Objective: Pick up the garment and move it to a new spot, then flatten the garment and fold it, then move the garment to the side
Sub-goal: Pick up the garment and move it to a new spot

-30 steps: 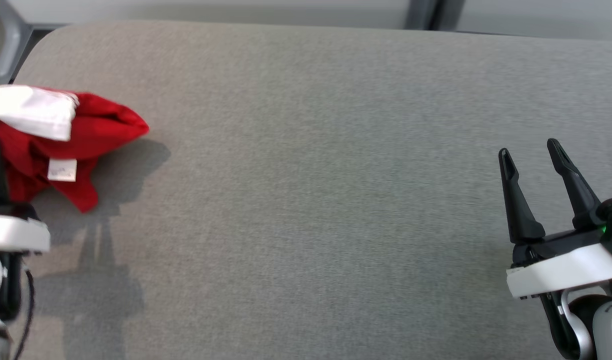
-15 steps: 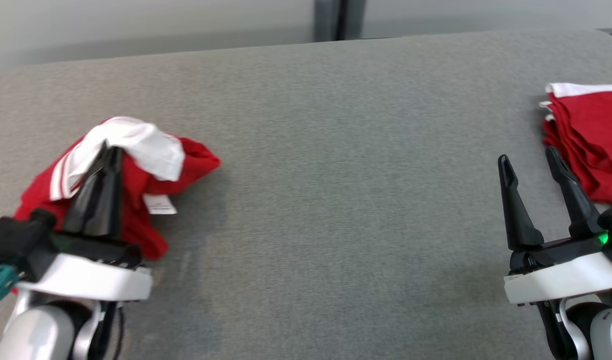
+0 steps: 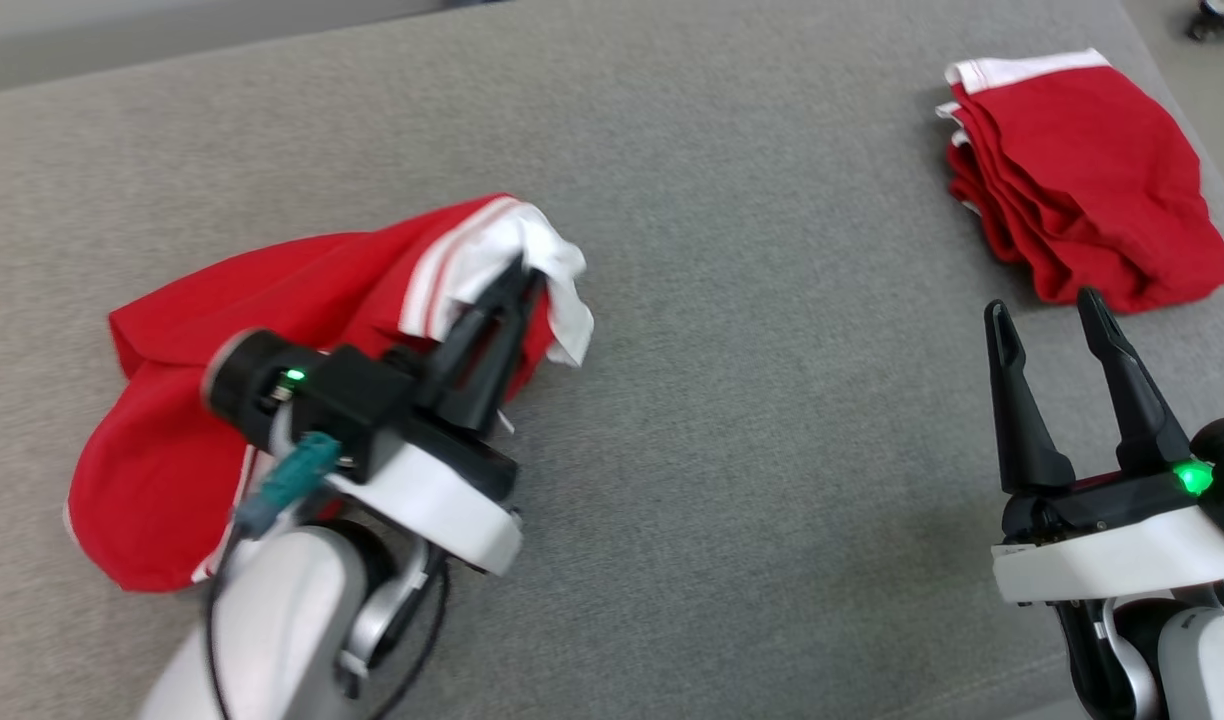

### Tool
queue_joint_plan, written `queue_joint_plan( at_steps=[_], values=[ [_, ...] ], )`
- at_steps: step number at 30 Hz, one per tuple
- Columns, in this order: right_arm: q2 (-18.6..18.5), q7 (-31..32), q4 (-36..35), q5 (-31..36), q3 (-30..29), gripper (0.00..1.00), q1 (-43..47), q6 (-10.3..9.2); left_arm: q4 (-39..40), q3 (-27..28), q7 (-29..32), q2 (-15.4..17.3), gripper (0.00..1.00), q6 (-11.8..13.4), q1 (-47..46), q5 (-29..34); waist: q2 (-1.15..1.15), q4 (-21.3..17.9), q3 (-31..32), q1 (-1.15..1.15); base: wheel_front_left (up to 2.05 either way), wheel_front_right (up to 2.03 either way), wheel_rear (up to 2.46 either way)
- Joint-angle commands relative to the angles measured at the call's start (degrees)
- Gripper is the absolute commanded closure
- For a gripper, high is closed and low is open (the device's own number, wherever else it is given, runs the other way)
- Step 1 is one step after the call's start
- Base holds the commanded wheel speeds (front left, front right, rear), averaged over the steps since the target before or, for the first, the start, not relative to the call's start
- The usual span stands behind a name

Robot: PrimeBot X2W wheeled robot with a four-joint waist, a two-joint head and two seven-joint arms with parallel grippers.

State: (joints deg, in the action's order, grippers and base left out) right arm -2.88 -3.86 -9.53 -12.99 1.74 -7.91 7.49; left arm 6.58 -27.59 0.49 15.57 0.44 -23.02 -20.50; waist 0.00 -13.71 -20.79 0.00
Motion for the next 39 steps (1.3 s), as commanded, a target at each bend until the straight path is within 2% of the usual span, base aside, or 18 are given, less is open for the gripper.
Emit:
queue_joint_plan(
  at_steps=[1, 10, 11, 12, 17, 20, 30, 39],
  values=[
    [-0.1, -0.8, 0.5, -0.5, -0.1, 0.0, -0.6, 0.02, -1.0, -0.6, -0.4, -0.4, 1.0, -0.5, -1.0, 0.2, 0.0, -2.2, -2.2, 0.0, 0.0, 0.0, 0.0],
    [-0.1, -4.1, 3.8, -2.5, 0.5, 0.0, -1.1, 0.02, -12.0, -6.3, -1.8, -3.9, 1.0, -3.4, -2.9, 0.9, 0.0, -3.9, -4.1, 0.0, 0.0, 0.0, 0.0],
    [-0.1, -4.5, 4.3, -2.6, 0.3, 0.0, -1.2, 0.02, -13.0, -7.0, -2.3, -4.4, 0.52, -3.8, -2.8, 0.9, 0.0, -3.5, -3.7, 0.0, 0.0, 0.0, 0.0],
    [-0.1, -4.5, 4.4, -2.5, 0.1, 0.0, -1.3, 0.02, -13.4, -7.5, -2.4, -4.5, 0.0, -4.0, -2.8, 1.1, 0.0, -3.2, -3.4, 0.0, 0.0, 0.0, 0.0],
    [-0.1, -3.9, 5.0, -1.6, -0.6, 0.0, -1.4, 0.02, -12.8, -8.3, -3.9, -4.6, 0.0, -4.5, -2.8, 0.7, 0.0, -0.9, -1.0, 0.0, 0.0, 0.0, 0.0],
    [-0.1, -3.3, 4.9, -1.1, -0.9, 0.0, -1.0, 0.02, -11.1, -7.4, -5.2, -4.4, 0.0, -3.7, -1.0, -0.2, 0.0, 0.9, 0.9, 0.0, 0.0, 0.0, 0.0],
    [-0.2, -0.3, 3.1, 0.6, -2.3, 0.0, 0.9, 0.02, -7.3, 1.8, -8.8, -0.7, 0.0, 3.6, 4.2, -2.8, 0.0, 7.5, 5.1, 0.0, 0.0, 0.0, 0.0],
    [-0.2, 1.8, 1.5, 1.7, -3.2, 0.0, 2.4, 0.02, -7.5, 11.1, -12.9, 3.2, 0.0, 7.5, 9.4, -6.1, 0.0, 11.3, 7.3, 0.0, 0.0, 0.0, 0.0]
  ],
)
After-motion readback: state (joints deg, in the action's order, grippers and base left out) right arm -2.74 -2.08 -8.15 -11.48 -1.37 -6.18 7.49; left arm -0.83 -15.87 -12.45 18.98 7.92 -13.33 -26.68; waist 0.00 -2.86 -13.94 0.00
